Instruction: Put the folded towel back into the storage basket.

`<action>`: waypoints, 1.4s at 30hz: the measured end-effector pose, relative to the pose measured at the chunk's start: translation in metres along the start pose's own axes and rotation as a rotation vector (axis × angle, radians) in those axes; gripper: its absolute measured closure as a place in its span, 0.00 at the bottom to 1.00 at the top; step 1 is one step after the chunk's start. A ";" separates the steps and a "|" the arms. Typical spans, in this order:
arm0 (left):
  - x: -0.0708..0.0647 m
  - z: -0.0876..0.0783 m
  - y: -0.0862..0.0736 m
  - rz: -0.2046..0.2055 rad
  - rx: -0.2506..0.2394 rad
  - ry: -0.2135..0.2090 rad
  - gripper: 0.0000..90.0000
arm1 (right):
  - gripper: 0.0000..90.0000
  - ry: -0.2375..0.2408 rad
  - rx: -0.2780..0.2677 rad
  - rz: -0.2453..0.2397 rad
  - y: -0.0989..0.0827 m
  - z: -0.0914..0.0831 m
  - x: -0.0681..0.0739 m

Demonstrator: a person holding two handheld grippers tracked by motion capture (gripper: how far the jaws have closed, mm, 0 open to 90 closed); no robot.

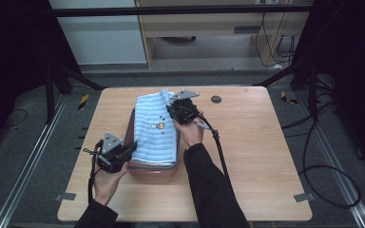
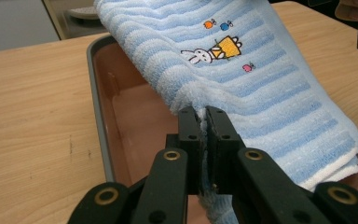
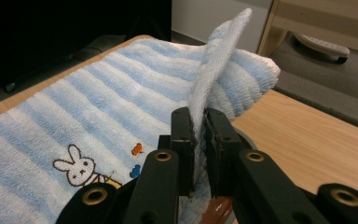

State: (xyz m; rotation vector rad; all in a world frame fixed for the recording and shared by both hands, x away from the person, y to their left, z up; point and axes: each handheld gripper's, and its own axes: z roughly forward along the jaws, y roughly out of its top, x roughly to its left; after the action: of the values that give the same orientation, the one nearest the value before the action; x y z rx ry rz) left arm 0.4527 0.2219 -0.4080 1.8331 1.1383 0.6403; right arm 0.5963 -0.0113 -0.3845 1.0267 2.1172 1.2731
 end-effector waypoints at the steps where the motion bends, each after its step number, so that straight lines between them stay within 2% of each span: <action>1: -0.001 0.002 -0.001 -0.001 0.005 -0.001 0.95 | 0.92 0.000 0.003 -0.002 -0.002 0.002 0.000; 6: -0.002 0.005 -0.006 0.017 0.031 0.007 0.95 | 0.92 0.007 0.025 -0.004 -0.010 0.009 0.002; 17: 0.001 0.011 -0.014 0.009 0.067 0.021 0.94 | 0.91 0.004 0.084 -0.007 -0.025 0.017 0.004; 19: 0.001 0.013 -0.016 0.011 0.076 0.036 0.94 | 0.90 0.001 0.104 -0.011 -0.028 0.019 0.004; 22: 0.003 0.013 -0.017 -0.002 0.088 0.040 0.90 | 0.86 0.002 0.150 -0.026 -0.031 0.022 0.006; 25: 0.005 0.014 -0.018 -0.018 0.096 0.050 0.83 | 0.77 -0.002 0.164 -0.032 -0.034 0.022 0.007; 29: 0.007 0.011 -0.017 -0.028 0.082 0.050 0.77 | 0.67 -0.025 0.137 -0.048 -0.031 0.015 0.006; 33: 0.009 0.004 -0.012 -0.036 0.035 0.049 0.71 | 0.61 -0.034 0.084 -0.040 -0.026 0.000 0.002; 36: 0.010 0.000 -0.010 -0.030 0.018 0.052 0.66 | 0.53 -0.036 0.039 -0.021 -0.024 -0.015 -0.003; 39: 0.011 -0.002 -0.009 -0.033 -0.003 0.035 0.62 | 0.48 -0.044 0.022 -0.021 -0.023 -0.024 -0.007; 40: 0.012 -0.005 -0.007 -0.031 -0.026 0.030 0.59 | 0.43 -0.055 -0.006 -0.009 -0.023 -0.038 -0.013; 42: 0.013 -0.009 -0.005 -0.037 -0.037 0.027 0.54 | 0.39 -0.059 -0.032 0.012 -0.025 -0.051 -0.020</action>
State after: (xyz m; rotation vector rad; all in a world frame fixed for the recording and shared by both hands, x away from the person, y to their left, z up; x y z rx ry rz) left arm 0.4496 0.2383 -0.4085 1.7728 1.1675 0.6621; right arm 0.5634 -0.0618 -0.3832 1.0521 2.0435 1.2624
